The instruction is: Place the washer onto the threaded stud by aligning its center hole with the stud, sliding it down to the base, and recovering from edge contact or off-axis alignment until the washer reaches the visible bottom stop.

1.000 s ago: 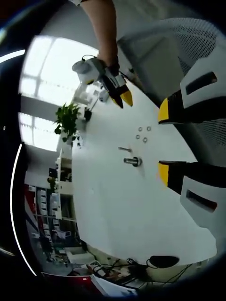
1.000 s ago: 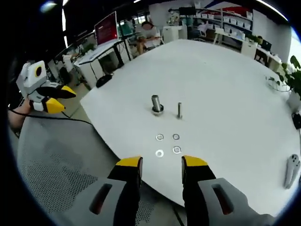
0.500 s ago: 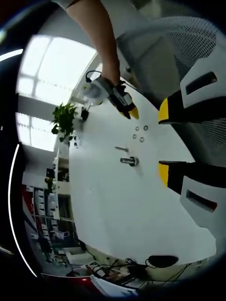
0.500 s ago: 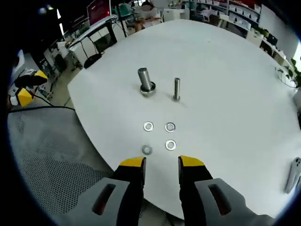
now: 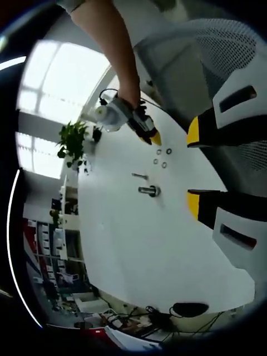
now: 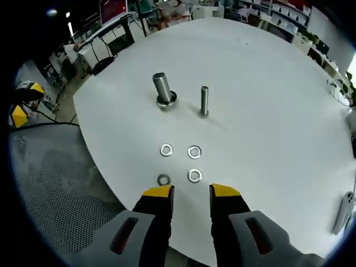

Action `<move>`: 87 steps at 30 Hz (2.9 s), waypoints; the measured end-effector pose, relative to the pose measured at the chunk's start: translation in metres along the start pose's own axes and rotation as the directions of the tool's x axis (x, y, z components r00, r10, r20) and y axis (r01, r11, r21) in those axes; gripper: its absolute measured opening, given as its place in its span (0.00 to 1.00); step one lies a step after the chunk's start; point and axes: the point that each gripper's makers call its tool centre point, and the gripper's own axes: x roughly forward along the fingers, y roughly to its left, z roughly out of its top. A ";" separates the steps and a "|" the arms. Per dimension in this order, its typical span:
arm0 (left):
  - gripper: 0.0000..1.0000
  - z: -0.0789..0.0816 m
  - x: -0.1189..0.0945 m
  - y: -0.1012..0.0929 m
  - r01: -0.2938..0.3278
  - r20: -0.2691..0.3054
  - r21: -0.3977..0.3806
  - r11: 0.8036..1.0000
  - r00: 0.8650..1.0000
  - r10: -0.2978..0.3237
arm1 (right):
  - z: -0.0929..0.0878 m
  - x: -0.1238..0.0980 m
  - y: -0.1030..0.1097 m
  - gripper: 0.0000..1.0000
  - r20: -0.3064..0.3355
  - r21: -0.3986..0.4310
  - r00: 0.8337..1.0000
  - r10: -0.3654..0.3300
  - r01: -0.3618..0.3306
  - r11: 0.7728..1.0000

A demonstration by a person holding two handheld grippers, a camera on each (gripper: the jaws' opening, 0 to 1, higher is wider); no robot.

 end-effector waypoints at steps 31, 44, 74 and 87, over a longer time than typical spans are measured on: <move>0.28 -0.001 0.001 -0.002 0.010 -0.006 -0.004 1.000 1.000 -0.010 | 0.004 0.022 -0.003 0.23 -0.093 -0.234 0.996 -0.010 -0.012 0.972; 0.27 -0.001 0.000 0.000 0.000 -0.006 -0.001 1.000 1.000 0.000 | 0.005 0.023 0.003 0.15 -0.167 -0.320 0.986 0.008 -0.062 0.945; 0.27 -0.003 0.001 0.001 -0.005 -0.015 -0.003 1.000 1.000 0.005 | 0.000 0.023 0.004 0.15 -0.294 -0.503 0.956 0.004 -0.159 0.850; 0.27 -0.002 0.001 0.001 -0.006 -0.014 -0.004 1.000 1.000 0.006 | 0.000 0.023 0.002 0.15 -0.266 -0.502 0.964 0.014 -0.151 0.852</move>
